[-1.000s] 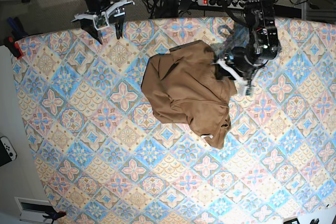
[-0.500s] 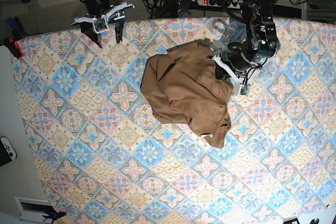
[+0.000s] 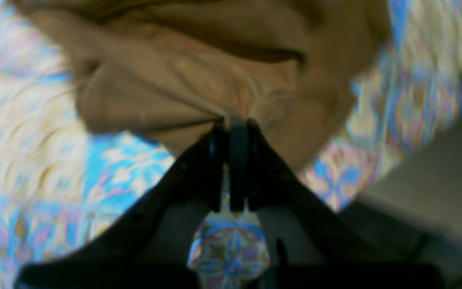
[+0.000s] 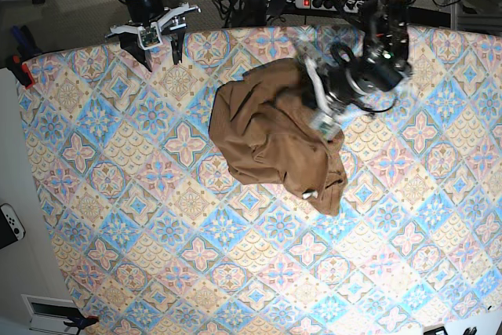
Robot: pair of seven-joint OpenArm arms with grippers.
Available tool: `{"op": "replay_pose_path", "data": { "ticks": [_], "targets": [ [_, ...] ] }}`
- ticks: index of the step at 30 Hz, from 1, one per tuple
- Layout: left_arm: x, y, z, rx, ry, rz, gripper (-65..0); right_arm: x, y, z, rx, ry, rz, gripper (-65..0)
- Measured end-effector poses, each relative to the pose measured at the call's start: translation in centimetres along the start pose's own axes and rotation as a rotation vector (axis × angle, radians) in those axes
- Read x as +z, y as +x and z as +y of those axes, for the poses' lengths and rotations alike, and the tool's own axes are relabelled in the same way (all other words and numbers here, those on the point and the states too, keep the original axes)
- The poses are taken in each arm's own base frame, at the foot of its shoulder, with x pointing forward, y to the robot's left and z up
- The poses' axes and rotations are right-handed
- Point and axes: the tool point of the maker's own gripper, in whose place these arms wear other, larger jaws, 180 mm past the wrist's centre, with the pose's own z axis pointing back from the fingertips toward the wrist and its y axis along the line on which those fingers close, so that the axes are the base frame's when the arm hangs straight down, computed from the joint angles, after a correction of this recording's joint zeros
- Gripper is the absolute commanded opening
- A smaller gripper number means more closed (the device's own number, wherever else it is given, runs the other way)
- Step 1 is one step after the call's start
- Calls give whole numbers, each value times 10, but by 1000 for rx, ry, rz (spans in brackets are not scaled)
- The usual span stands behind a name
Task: Layout the t-shirt on the table in an organized manner, then fold the t-shirt properly
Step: 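Lift the shirt with the left gripper and drag it toward the right gripper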
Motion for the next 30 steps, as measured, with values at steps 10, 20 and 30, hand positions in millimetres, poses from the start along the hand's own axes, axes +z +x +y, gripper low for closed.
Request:
{"op": "replay_pose_path", "data": {
  "ticks": [10, 20, 30],
  "targets": [
    [-12, 11, -48, -240, -151, 19, -650, 0, 0, 0, 1, 0, 0, -321],
    [20, 77, -38, 147, -275, -350, -650, 0, 0, -1, 3, -1, 0, -321],
    [17, 44, -47, 106, -323, -187, -594, 0, -1, -1, 5, 0, 1, -321]
  ]
}}
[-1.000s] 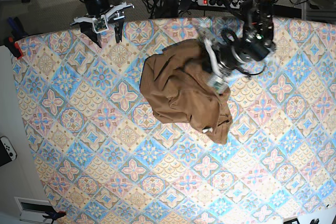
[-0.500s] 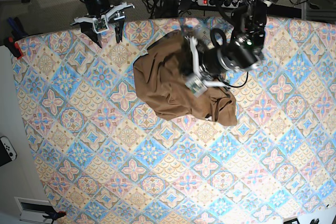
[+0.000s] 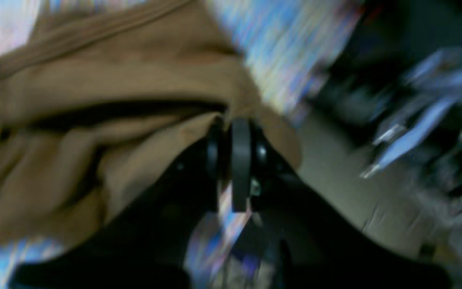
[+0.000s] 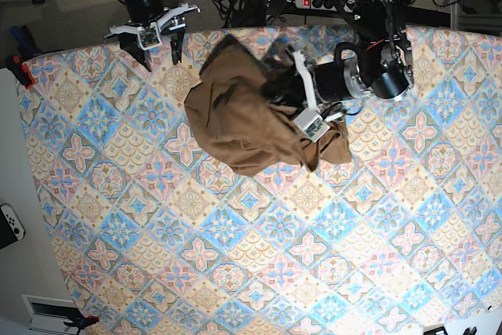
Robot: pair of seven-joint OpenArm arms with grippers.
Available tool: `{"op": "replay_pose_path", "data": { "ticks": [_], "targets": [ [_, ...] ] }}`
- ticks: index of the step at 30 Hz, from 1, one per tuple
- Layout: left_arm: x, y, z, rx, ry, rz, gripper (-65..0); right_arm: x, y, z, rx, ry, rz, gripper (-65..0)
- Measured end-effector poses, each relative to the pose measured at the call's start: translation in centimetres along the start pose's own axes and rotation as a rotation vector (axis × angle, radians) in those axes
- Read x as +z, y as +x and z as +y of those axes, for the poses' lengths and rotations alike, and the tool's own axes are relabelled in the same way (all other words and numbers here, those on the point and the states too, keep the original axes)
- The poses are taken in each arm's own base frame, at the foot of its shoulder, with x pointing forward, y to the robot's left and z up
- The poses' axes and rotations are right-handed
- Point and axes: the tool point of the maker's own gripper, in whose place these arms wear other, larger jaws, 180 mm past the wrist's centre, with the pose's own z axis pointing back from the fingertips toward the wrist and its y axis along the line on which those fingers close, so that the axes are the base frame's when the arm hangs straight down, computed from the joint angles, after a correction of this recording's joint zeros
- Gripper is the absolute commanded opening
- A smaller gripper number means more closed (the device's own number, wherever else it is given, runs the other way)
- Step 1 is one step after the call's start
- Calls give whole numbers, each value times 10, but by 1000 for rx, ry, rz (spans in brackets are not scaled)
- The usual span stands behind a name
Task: Layout the t-shirt on the table in an organized manner, then fold the t-shirt properly
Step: 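Lift the shirt with the left gripper and drag it toward the right gripper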
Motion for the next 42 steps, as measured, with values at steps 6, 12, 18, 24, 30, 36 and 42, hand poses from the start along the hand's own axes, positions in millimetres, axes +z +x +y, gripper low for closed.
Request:
{"op": "replay_pose_path", "data": {
  "ticks": [6, 12, 18, 24, 30, 36, 42],
  "targets": [
    [5, -28, 32, -20, 176, 147, -604, 0, 0, 0, 0, 0, 0, -321],
    [13, -11, 62, -73, 325, 125, -650, 0, 0, 0, 0, 0, 0, -321],
    [-5, 34, 34, -133, 228, -112, -650, -14, 19, 22, -11, 58, -57, -321],
    [-47, 33, -32, -291, 38, -61, -650, -21, 31, 30, -14, 82, -91, -321],
    [-40, 17, 24, -249, 238, 32, -641, -22, 31, 30, -14, 79, -94, -321],
    [-69, 94, -41, -408, 69, -136, -548, -22, 31, 30, -14, 79, -93, -321],
    [-125, 112, -64, -396, -48, -67, -650, -21, 29, 25, -10, 70, -88, -321]
  ]
}}
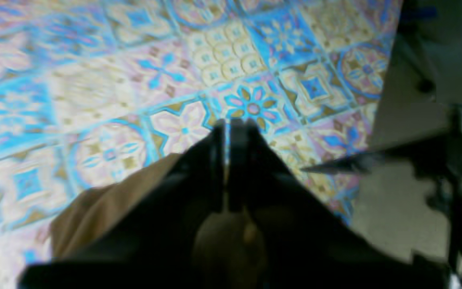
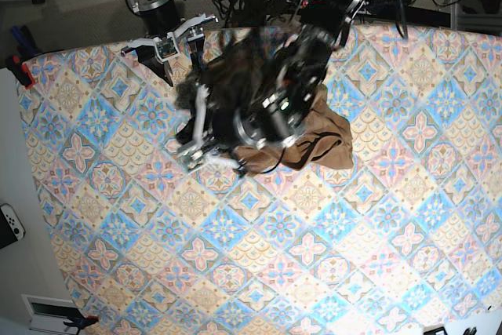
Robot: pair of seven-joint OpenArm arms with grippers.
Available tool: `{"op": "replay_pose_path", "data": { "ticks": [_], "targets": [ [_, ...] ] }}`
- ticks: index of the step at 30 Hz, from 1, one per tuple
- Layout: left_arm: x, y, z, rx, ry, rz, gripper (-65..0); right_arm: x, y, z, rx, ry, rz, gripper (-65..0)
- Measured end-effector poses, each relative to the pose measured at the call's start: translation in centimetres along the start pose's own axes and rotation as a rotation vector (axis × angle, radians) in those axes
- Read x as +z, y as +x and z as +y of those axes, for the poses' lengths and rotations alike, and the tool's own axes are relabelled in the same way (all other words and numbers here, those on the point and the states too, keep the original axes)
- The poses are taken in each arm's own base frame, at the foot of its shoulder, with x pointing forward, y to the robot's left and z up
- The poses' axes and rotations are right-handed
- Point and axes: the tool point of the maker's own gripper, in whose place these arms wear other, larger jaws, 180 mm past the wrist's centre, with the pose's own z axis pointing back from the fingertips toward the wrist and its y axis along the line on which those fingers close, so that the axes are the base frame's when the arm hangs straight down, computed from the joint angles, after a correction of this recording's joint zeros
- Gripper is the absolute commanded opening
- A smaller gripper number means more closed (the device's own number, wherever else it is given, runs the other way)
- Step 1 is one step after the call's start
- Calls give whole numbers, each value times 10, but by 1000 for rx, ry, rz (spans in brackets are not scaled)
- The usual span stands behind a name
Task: Layout the t-shirt on the table in an organized manner, then fold the t-shirt properly
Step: 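Lift the shirt with the left gripper and drag it toward the right gripper, then grasp the shirt's other edge with the right gripper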
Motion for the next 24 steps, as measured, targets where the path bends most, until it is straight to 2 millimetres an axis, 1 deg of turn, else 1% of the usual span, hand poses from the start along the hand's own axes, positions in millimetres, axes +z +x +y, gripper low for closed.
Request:
{"op": "replay_pose_path", "data": {
  "ticks": [2, 4, 6, 8, 9, 10, 11, 13, 14, 15, 18, 19, 20, 23, 24],
  "targets": [
    [-12, 3, 6, 8, -14, 19, -650, 2, -2, -11, 5, -30, 7, -321],
    [-12, 8, 9, -12, -12, 17, -650, 5, -6, -23, 18, -60, 20, -321],
    [-2, 18, 12, -28, 12, -17, -650, 6, -7, -29, 25, -78, 20, -321],
    [11, 31, 17, -36, 46, -64, -650, 6, -7, -27, 23, -68, 20, -321],
    [18, 37, 20, -25, 60, -98, -639, 6, -6, -27, 22, -67, 19, -321],
    [27, 34, 26, -11, 84, -113, -618, 6, -6, -25, 17, -65, 18, -321],
    [38, 25, 34, 0, 120, -106, -593, 5, -5, -25, 12, -70, 15, -321],
    [66, -5, 57, 22, 212, -57, -560, 5, -3, -25, 18, -68, 12, -321],
    [81, -20, 68, 32, 264, -31, -550, 4, 1, -25, 19, -67, 1, -321],
    [97, -34, 80, 39, 321, -7, -548, 0, 8, -23, 19, -62, -20, -321],
    [142, -77, 103, 100, 454, 58, -549, -18, 35, -16, 20, -37, -103, -321],
    [153, -88, 107, 126, 484, 65, -549, -22, 43, -12, 18, -23, -131, -321],
    [161, -97, 111, 153, 504, 71, -549, -24, 48, -9, 16, -18, -142, -321],
    [191, -132, 123, 232, 593, 121, -549, -32, 43, 6, 12, 22, -87, -321],
    [197, -142, 123, 234, 605, 147, -549, -34, 46, 13, 9, 39, -91, -321]
  ]
}}
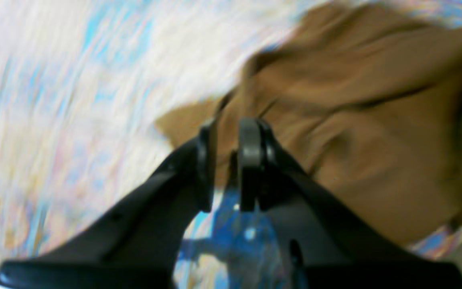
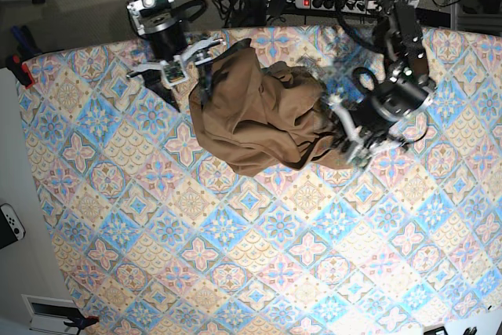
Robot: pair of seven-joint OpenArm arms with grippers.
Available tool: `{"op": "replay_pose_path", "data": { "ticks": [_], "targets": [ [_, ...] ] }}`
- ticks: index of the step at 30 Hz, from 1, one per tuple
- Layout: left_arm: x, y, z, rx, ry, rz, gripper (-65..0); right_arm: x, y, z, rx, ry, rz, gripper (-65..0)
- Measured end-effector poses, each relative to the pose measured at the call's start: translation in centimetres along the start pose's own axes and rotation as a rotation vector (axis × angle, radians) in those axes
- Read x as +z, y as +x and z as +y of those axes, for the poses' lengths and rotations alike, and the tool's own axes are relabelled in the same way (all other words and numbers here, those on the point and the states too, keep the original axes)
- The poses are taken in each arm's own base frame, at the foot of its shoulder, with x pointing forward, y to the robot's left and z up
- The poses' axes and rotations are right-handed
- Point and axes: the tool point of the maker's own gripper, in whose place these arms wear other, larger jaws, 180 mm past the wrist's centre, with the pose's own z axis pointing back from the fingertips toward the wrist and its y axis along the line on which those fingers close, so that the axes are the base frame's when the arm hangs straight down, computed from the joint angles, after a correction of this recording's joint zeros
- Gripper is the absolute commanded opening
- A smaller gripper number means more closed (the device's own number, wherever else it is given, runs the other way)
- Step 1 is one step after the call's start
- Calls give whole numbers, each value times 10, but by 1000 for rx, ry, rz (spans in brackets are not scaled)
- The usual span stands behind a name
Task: Layout the t-shirt on the table in an organized manner, then fold the t-shirt properly
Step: 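Grasp the shirt's other edge with the right gripper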
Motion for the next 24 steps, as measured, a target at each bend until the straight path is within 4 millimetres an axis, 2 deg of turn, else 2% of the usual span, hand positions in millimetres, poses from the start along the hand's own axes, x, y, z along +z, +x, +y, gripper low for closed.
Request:
{"op": "replay_pose_path", "data": {
  "ticks": [4, 6, 8, 12, 14, 17, 21, 22, 24],
  "targets": [
    [14, -24, 19, -15, 37, 36, -549, -10, 15, 29, -44, 81, -34, -321],
    [17, -29, 26, 18, 66, 41, -549, -11, 21, 33, -89, 95, -57, -321],
    [16, -32, 25, 27, 66, 47, -549, -15, 25, 30, -106, 93, -63, -321],
    [14, -29, 19, 37, 50, 33, -549, -24, 29, 6, -96, 37, -59, -321],
    [14, -29, 19, 34, 48, 33, -549, -24, 33, 2, -89, 25, -70, -321],
    [13, -30, 16, 45, 45, 35, -549, -24, 42, 26, -101, 87, -91, -321],
    [10, -29, 12, 53, 28, 26, -549, -23, 57, 76, -127, 225, -123, -321],
    [9, -32, 13, 54, 31, 37, -549, -22, 60, 83, -130, 245, -129, -321],
    [8, -35, 13, 57, 31, 51, -549, -22, 58, 84, -133, 246, -126, -321]
  ]
}}
